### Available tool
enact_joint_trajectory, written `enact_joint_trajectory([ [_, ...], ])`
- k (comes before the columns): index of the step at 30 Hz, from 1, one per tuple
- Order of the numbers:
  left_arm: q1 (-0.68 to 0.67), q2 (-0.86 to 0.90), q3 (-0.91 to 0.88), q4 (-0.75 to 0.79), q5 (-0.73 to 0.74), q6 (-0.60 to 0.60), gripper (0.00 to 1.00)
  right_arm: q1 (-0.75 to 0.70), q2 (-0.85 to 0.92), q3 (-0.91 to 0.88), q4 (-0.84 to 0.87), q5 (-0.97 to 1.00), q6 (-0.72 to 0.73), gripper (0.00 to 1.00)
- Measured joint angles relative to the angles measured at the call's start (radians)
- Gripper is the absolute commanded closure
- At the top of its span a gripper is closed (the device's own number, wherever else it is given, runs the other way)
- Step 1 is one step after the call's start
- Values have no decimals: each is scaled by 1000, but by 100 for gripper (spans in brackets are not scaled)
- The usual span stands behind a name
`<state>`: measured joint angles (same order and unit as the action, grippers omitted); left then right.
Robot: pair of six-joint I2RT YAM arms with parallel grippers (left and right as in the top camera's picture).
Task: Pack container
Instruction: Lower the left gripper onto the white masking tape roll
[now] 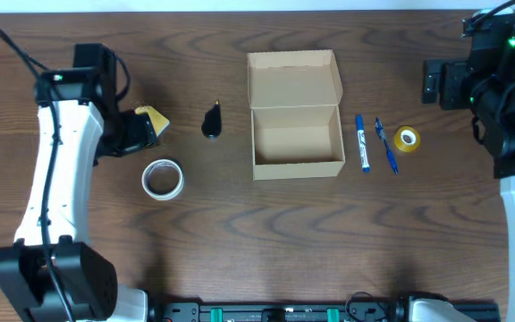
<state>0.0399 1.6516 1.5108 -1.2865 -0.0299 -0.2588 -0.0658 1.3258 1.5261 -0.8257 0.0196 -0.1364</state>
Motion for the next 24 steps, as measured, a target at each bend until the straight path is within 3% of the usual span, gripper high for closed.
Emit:
enact_joint_trajectory([
  [9,-130,0,-130,82,-29,-63,4,0,0,1,-3,14,0,1],
  [24,-139,0,-239,91,-29,-81,4,0,0,1,-15,23,0,1],
])
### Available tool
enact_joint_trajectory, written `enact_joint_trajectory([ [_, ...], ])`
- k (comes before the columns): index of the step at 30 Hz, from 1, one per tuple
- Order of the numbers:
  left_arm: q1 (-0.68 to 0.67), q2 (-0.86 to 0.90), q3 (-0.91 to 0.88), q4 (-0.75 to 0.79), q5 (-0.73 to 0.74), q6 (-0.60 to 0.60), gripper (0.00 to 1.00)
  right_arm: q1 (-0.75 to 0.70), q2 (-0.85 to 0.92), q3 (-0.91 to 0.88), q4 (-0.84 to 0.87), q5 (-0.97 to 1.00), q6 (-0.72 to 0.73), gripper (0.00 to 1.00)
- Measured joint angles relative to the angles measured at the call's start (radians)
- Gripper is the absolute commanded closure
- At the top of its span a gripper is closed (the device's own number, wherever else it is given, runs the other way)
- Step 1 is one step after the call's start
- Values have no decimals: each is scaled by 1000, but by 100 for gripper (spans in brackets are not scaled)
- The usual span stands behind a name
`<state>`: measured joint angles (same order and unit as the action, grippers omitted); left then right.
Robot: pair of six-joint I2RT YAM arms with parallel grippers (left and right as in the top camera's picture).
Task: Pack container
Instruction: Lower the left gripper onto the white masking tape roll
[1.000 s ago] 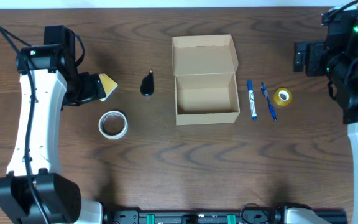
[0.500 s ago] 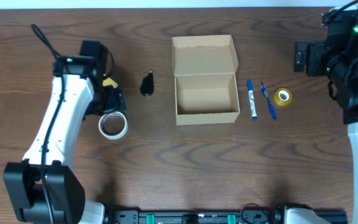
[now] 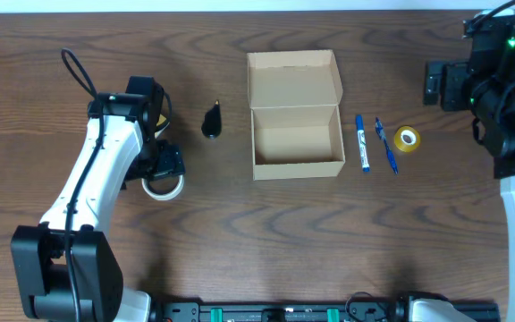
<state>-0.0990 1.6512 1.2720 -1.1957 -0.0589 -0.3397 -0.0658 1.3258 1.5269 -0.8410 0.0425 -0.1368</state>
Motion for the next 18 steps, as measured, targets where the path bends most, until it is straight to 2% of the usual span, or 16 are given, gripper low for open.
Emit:
enact_joint_trajectory([
  [5,8,0,-4,0,0,0,4,0,-7,0,-7,3,-3,1],
  [10,72,0,-4,-1,11,0,3,0,-22,0,-17,21,-3,1],
  [18,112,0,-11,5,76,26,4,0,-22,0,-19,28,-3,1],
])
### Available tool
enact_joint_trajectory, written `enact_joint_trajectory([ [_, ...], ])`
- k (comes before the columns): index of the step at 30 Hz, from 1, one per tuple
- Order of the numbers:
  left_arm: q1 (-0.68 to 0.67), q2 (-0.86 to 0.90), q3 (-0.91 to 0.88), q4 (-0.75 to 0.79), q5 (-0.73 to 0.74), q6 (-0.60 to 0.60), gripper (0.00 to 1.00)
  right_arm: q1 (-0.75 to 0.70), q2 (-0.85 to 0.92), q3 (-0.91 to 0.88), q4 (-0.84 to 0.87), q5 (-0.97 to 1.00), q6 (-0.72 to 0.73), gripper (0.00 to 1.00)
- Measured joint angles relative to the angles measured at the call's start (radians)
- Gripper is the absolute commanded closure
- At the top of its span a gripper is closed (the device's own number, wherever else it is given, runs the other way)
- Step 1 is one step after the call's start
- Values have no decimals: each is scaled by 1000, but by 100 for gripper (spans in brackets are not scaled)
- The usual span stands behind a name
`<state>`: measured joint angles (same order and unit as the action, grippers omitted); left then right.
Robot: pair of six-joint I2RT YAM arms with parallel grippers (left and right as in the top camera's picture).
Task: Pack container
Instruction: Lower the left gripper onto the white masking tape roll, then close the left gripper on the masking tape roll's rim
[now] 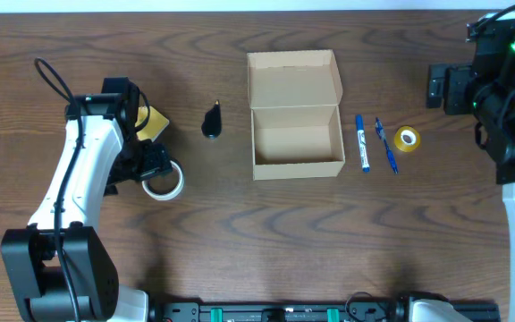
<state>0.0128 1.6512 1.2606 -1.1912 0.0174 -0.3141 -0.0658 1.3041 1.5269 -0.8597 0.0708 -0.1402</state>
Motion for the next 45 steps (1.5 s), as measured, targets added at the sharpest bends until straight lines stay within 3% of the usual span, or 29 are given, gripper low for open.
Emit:
enact_joint_trajectory([
  [11,0,-4,-93,86,92,-7,2,0,0,0,5,2,0,1],
  [18,0,-4,-93,213,61,-7,3,0,0,0,5,2,0,1],
  [27,9,-4,-156,232,-21,-30,4,0,-13,0,6,29,-3,1],
  [38,27,-4,-289,375,17,-49,0,0,-17,0,7,35,-3,1],
  [45,26,-4,-360,493,60,-52,15,0,-17,0,7,35,-3,1],
])
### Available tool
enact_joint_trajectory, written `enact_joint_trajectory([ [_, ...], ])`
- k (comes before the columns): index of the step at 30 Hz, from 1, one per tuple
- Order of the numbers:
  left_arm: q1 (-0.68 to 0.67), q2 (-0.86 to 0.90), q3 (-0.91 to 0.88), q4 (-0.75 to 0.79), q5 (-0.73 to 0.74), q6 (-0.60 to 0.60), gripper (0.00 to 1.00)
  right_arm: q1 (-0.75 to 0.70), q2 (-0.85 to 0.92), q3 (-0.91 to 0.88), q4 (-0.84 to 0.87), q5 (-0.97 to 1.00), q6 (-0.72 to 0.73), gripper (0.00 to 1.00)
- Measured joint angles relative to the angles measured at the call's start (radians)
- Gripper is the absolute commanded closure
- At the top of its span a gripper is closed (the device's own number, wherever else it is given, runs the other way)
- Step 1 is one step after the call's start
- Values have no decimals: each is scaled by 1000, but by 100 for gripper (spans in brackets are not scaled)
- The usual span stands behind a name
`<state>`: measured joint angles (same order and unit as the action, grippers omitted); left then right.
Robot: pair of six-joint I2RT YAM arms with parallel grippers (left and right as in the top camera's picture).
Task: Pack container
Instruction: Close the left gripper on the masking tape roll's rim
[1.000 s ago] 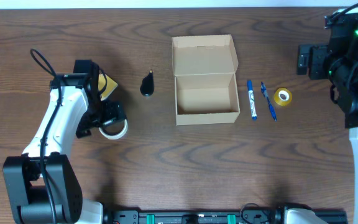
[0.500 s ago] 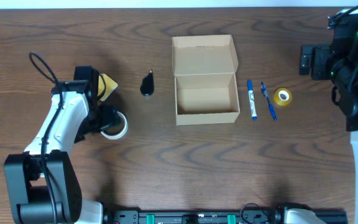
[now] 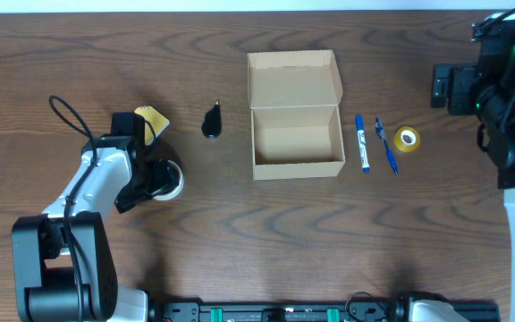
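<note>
An open cardboard box stands mid-table with its lid folded back. My left gripper is down on the white tape roll, hiding most of it; its jaws cannot be made out from above. A black teardrop-shaped object and a yellow pad lie to the left of the box. Right of the box lie a blue marker, a blue pen and a yellow tape roll. My right gripper hangs at the far right, away from all of them, its fingers unclear.
The left arm's cable loops over the table to the left of the yellow pad. The right arm's body fills the upper right corner. Bare wood lies in front of the box.
My left arm has drawn lower and closer to the front, and its gripper now sits on the white tape roll rather than just behind it. The right arm has barely shifted.
At first my left gripper was beside the yellow pad, far left. Then it stood over the white tape roll's rear edge, then slightly to the left of it. Now it is down on the roll. No object has changed place; the box holds nothing.
</note>
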<state>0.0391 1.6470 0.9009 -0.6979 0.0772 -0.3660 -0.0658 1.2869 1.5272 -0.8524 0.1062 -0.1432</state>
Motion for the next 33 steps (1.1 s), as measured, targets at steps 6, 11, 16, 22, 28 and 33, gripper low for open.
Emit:
enact_joint_trajectory([
  [6,0,0,-3,36,28,-1,7,0,0,0,0,0,0,1],
  [11,0,0,-3,56,50,-29,5,0,0,0,0,0,0,1],
  [16,0,0,-3,56,50,-45,31,0,0,0,-3,0,0,1],
  [22,0,0,-3,47,40,-47,33,0,0,0,-3,0,0,1],
  [28,0,0,-3,17,-6,-50,44,0,0,0,-3,0,0,1],
  [33,0,0,-3,10,-32,-53,55,0,0,0,-3,0,0,1],
])
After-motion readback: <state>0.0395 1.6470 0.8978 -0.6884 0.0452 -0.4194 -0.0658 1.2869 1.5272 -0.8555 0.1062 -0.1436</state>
